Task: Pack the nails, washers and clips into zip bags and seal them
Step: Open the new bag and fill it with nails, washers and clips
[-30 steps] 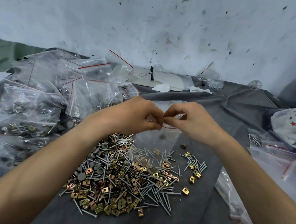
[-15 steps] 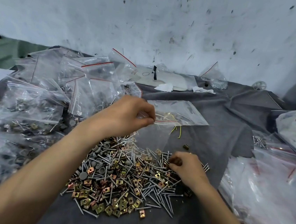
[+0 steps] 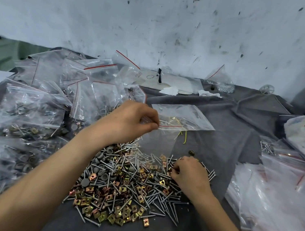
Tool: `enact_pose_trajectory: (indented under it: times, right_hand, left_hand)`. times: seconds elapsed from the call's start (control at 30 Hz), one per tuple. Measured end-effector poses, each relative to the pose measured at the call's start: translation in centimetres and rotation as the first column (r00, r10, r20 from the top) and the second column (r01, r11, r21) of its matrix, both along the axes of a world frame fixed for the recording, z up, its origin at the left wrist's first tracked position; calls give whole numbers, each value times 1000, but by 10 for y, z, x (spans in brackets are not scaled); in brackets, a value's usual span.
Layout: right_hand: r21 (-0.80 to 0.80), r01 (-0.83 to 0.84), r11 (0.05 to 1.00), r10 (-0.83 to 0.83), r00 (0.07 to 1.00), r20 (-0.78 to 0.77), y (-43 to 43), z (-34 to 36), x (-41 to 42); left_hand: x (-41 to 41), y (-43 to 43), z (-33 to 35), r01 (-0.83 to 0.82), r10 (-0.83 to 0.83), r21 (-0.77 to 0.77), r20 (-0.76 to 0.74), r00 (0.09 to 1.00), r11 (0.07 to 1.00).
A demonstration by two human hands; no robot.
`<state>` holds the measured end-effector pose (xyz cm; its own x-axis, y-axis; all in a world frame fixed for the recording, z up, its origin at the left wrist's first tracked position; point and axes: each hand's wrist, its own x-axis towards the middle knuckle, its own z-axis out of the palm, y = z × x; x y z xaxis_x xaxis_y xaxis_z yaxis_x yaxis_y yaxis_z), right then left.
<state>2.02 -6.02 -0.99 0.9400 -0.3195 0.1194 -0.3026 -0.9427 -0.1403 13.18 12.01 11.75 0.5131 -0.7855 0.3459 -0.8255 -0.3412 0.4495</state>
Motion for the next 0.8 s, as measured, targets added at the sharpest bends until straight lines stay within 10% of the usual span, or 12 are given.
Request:
enact_pose_trajectory:
  times: [0.3,0.5,0.8]
  right_hand:
    - [623,-146,769,-262,816,515,-6,64,5]
    - [510,-353,784,17,834,551,14,111,2]
    - [600,-316,735,-89,832,547,7,100,1]
  left_hand:
    - [-5,1,-1,18,-18,15,5,1000,1000]
    - [-15,-6,0,71,-72,3,13,997,997]
    - [-11,2,-7,71,-69,-45,48,996,996]
